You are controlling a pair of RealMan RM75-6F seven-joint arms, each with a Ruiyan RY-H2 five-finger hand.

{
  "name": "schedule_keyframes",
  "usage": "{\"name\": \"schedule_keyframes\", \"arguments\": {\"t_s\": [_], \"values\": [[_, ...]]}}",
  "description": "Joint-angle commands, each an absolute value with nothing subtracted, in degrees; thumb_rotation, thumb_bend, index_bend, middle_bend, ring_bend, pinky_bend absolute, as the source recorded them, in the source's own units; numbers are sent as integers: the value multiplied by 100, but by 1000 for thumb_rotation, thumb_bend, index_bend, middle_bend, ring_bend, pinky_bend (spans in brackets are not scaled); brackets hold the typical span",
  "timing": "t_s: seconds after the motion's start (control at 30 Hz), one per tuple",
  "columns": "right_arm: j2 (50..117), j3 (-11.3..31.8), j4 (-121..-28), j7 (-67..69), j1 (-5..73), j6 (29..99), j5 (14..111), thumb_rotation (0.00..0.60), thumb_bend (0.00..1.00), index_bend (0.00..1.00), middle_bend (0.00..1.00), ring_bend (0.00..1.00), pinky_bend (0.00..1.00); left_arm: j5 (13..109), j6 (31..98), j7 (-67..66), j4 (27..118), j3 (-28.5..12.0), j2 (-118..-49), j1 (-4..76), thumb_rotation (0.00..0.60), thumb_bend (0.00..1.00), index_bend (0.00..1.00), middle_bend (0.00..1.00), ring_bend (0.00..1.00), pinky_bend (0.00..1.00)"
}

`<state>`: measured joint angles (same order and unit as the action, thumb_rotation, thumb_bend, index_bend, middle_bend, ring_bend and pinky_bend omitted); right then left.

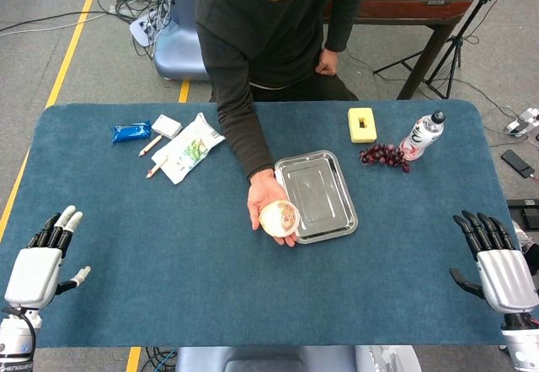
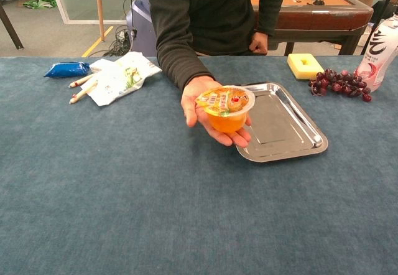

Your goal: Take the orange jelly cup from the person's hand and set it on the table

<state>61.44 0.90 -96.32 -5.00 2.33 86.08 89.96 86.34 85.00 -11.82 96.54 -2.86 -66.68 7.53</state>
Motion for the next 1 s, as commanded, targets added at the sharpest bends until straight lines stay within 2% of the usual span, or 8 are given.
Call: {"name": "schedule_keyframes", "arguments": {"t_s": [0.03, 0.3, 0.47, 0.77, 1.0], "values": [[6140, 90, -9633, -503, 235, 8606, 9002, 600, 191, 90, 75, 7, 88, 8653, 8502, -1162, 9641, -280, -6669, 754, 600, 198, 0, 0, 0, 181], [6086, 111, -9669, -508, 232, 8647, 9020, 600, 191, 90, 75, 7, 88, 8777, 8400, -968, 9600, -299, -6615, 871, 600, 198, 0, 0, 0, 181], [6069, 153, -9689, -528, 201, 8767, 9036, 600, 190, 90, 75, 7, 88, 9118, 7992, -274, 9444, -286, -6455, 1237, 600, 199, 0, 0, 0, 181], [6038, 178, -9793, -714, 246, 8696, 9015, 600, 190, 90, 75, 7, 88, 9921, 7129, 1135, 9005, -370, -6385, 2348, 600, 199, 0, 0, 0, 157], [6016, 205, -9923, -902, 304, 8615, 8989, 600, 191, 90, 75, 7, 88, 10253, 6410, 1616, 8756, -544, -6589, 3346, 600, 198, 0, 0, 0, 150]]}}
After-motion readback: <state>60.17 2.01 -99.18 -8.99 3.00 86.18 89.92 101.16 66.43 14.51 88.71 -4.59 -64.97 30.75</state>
